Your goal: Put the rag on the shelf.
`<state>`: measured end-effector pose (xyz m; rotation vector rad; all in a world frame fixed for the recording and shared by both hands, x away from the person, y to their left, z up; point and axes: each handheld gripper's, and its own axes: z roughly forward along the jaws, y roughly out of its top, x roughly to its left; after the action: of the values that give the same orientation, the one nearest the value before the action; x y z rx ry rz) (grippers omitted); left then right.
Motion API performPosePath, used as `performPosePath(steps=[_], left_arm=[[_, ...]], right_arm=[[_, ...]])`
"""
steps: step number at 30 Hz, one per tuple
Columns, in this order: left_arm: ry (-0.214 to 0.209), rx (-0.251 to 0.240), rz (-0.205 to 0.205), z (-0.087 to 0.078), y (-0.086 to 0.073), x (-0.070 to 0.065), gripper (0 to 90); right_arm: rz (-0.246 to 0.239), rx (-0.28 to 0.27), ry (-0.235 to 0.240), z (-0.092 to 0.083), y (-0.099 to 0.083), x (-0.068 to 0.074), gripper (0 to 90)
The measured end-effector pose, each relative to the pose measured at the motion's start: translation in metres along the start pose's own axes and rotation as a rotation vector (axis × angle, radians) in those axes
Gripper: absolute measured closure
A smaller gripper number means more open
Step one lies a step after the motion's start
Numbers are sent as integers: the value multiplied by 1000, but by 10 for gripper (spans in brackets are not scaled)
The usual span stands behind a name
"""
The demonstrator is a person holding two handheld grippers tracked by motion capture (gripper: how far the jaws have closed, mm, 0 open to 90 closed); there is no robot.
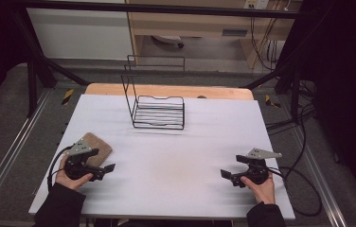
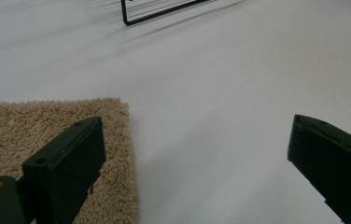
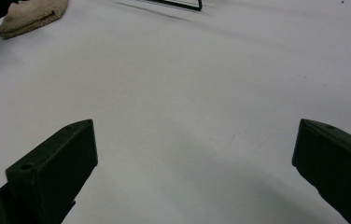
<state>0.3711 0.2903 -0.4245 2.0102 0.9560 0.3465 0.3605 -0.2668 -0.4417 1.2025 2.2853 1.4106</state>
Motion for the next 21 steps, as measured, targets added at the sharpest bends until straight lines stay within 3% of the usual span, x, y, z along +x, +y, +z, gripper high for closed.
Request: performPosePath(steps=[13, 21], left_arm=[[15, 6, -4, -2, 2, 0, 45], [79, 39, -18, -1, 0, 7, 116]], right_arm=[[2, -2, -1, 0, 0, 1, 5], [-4, 11, -10, 1, -1, 1, 5]])
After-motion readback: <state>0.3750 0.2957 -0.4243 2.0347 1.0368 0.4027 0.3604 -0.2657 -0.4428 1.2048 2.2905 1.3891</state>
